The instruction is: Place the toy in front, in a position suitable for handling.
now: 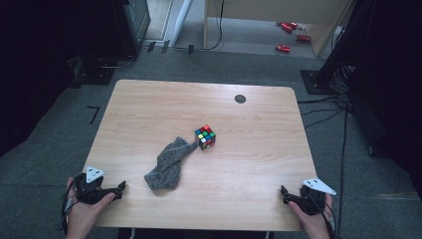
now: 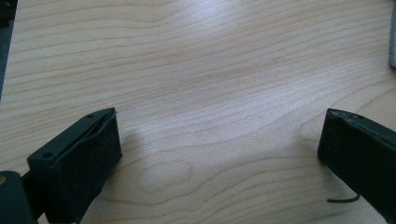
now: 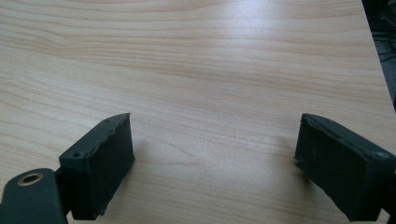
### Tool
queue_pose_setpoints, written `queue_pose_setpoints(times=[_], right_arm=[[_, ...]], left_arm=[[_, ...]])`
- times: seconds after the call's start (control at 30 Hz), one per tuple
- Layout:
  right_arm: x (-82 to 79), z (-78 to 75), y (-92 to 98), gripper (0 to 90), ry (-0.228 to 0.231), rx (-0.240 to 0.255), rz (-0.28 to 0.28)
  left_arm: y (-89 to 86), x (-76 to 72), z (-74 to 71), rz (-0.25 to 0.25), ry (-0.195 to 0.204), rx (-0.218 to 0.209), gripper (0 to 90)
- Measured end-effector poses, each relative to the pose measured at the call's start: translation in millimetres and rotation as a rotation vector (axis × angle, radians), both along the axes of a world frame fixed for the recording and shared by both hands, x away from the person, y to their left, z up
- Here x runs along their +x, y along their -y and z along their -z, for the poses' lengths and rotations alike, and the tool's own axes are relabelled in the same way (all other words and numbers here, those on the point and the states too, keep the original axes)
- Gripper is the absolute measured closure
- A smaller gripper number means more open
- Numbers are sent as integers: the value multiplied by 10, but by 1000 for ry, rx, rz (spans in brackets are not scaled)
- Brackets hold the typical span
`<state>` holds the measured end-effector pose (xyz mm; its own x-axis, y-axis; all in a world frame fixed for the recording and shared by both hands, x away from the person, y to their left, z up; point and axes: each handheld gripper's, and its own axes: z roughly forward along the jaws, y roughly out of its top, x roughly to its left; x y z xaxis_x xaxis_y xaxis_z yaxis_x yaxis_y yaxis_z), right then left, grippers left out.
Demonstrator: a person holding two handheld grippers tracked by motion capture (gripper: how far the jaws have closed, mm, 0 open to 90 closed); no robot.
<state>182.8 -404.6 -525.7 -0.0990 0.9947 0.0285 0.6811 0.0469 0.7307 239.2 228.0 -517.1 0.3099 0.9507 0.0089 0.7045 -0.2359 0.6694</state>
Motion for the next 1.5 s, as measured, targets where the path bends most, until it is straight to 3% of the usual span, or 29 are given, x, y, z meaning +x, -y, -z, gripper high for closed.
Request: queue_pose_setpoints(times=[0.2, 0.43, 0.5, 0.6, 0.8, 1.13, 1.33, 1.5], right_arm=[[-14, -10, 0, 141, 1, -6, -2], [-12, -78, -66, 169, 27, -11, 12], [1, -114, -99, 172, 40, -4, 13], [21, -170, -150, 176, 57, 3, 12], [51, -291, -326, 178, 90, -18, -24], [52, -420, -419, 178, 108, -30, -48], [65, -430, -443, 177, 105, -12, -41], [103, -463, -536, 177, 106, 3, -59]], left_arm=[[7, 6, -22, -16, 8, -18, 0], [126, -36, -108, 29, 41, -25, 0], [165, -27, -130, 46, 50, -13, 0], [212, -8, -152, 67, 47, -40, 0], [361, 3, -217, 118, 62, -43, 0], [588, 23, -298, 211, 39, -44, 5], [772, 77, -369, 254, 43, -74, 6], [980, 131, -304, 313, 32, -68, 6]])
